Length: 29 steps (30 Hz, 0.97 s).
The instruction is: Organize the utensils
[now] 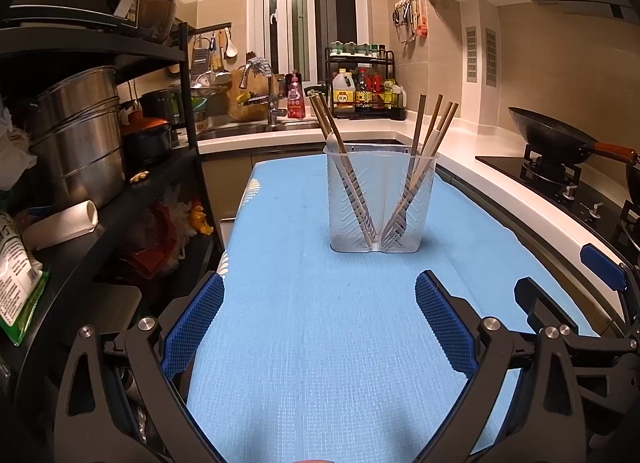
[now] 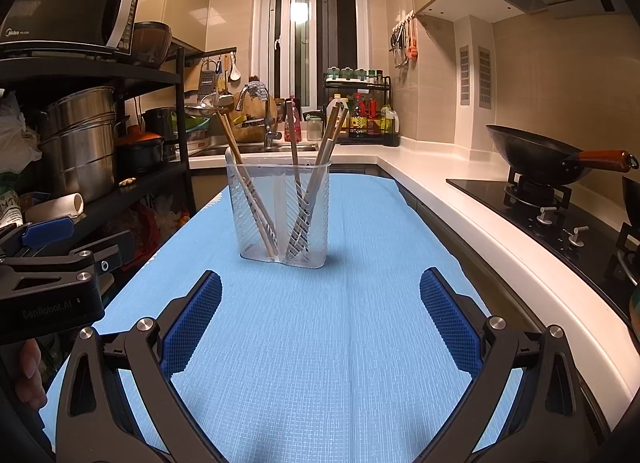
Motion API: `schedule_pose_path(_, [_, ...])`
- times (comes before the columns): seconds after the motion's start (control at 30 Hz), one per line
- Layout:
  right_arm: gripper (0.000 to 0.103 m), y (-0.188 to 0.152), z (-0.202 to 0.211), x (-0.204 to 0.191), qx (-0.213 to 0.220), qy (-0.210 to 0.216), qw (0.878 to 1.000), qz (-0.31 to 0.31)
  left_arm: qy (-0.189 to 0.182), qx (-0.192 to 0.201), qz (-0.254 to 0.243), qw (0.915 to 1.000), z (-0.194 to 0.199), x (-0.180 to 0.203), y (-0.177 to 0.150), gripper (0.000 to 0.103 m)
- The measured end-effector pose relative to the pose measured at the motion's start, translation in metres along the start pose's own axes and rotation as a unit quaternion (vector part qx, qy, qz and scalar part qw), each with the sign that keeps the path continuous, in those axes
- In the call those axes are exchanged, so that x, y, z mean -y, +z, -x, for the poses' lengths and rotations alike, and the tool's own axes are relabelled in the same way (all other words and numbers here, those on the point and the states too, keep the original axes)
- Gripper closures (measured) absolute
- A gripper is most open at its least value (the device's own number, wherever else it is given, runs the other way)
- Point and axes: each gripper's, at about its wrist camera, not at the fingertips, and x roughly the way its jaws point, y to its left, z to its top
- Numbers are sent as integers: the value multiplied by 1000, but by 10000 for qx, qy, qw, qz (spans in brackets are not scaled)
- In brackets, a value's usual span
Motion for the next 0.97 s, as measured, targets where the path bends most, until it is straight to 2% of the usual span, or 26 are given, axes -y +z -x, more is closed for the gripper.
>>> schedule_pose_path(0.43, [5,0,0,1,2,-7,10000,-2,2,15,-22,10000,1,0,1,9])
schedule_pose_path(0.6, [5,1,2,5,-15,-17,10000,-28,61,133,-107,9998,5,6,3,9])
schedule_pose_path(0.97, [5,6,14,12,100,-70,9999,12,-180,142,-49,9997,12,3,11,9])
